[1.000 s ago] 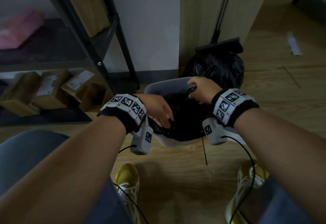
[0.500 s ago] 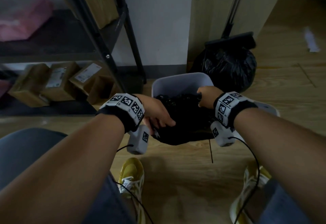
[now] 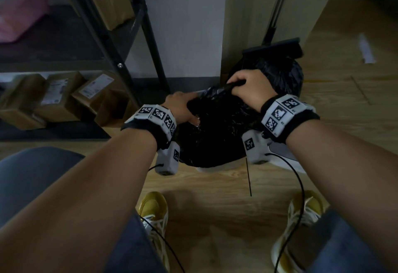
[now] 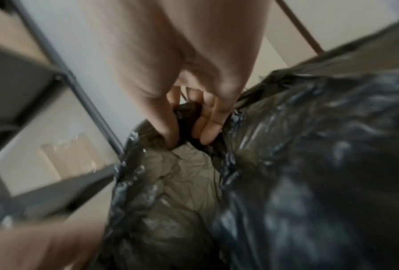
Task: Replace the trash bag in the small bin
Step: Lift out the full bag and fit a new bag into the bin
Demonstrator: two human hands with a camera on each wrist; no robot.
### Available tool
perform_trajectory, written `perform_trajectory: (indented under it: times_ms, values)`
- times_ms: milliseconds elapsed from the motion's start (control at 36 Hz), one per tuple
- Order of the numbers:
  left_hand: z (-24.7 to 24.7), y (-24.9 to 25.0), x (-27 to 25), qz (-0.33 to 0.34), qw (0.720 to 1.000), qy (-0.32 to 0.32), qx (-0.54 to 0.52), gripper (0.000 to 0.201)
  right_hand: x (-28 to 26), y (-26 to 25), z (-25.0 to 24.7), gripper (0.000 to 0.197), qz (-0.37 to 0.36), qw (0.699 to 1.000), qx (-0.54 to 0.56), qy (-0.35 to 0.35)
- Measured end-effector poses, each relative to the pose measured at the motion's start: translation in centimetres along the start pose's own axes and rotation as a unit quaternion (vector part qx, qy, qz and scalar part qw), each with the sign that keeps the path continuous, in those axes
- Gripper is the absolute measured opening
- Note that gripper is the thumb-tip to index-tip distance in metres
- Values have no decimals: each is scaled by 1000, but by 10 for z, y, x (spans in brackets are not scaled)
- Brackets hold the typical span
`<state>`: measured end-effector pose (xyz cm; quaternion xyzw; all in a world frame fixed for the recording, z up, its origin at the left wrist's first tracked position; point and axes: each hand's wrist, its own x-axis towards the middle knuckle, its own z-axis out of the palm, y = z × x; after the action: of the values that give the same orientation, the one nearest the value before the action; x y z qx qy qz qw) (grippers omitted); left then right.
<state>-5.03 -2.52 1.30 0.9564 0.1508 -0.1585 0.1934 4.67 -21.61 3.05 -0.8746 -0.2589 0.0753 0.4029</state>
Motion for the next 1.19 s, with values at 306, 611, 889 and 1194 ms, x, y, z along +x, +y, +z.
perform_trajectory:
  times_ms: [306,611,889,1194]
  values:
    - [-25,-7,11,-110,957,250,-96,24,18,28,-25,21,61,992,-13,107]
    - [-12,-33,32,-204,973,106,-38,30,46,52,3,39,104,991,-83,17]
    - [-5,-17,49,-154,976,10,-152,25,59,62,27,42,148,983,-113,7]
    - [1,-39,58,-169,951,195,-172,30,60,65,30,34,191,968,-160,23]
